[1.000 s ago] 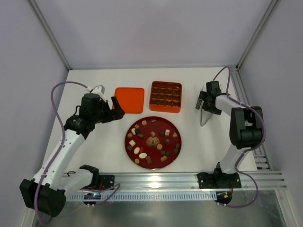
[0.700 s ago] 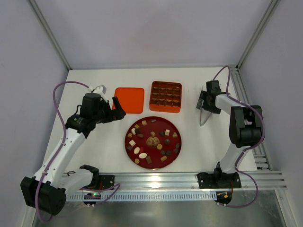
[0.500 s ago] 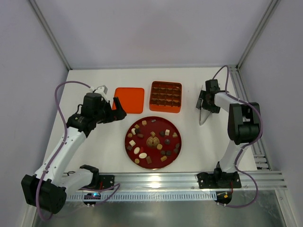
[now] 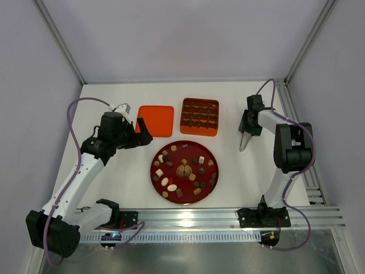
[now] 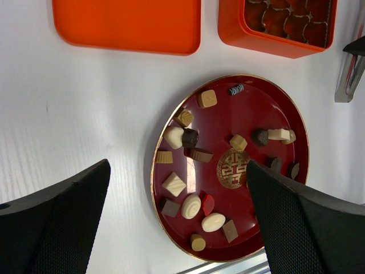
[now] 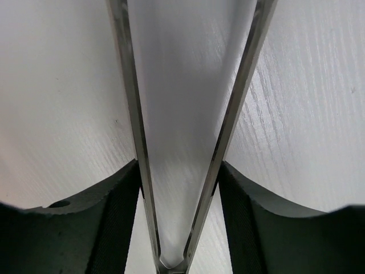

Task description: Pack the chocolate

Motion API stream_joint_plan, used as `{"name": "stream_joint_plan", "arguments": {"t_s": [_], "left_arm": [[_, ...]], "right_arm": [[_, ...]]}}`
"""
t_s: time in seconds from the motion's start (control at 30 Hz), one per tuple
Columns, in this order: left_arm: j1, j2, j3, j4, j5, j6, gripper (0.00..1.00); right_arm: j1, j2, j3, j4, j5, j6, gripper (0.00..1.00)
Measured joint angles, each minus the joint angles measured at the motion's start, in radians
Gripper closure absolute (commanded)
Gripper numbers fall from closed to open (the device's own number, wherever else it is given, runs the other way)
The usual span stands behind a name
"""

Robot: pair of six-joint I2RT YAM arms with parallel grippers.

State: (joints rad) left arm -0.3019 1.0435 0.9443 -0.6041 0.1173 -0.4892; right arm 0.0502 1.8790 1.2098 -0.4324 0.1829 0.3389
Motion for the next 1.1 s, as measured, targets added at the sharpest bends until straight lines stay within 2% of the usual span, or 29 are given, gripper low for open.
{"name": "stream_joint_plan", "arguments": {"t_s": [0.17, 0.47, 0.73, 1.1], "left_arm": [[0.0, 0.0, 0.0, 0.0, 0.002, 0.0, 0.0], [0.0, 0.0, 0.0, 0.0, 0.014, 0.0, 0.0], [0.0, 0.0, 0.0, 0.0, 0.015, 0.0, 0.0], [0.0, 0.0, 0.0, 0.0, 0.018, 0.0, 0.0]], "right_arm": [[0.009, -0.04, 0.0, -0.056, -0.003, -0.002, 0.47], [0.08, -0.274, 0.0, -0.126, -0.003, -0.002, 0.47], [0.137, -0.385, 0.0, -0.214, -0.003, 0.004, 0.5], [0.285, -0.608, 0.002, -0.375, -0.043, 0.038, 0.5]]}}
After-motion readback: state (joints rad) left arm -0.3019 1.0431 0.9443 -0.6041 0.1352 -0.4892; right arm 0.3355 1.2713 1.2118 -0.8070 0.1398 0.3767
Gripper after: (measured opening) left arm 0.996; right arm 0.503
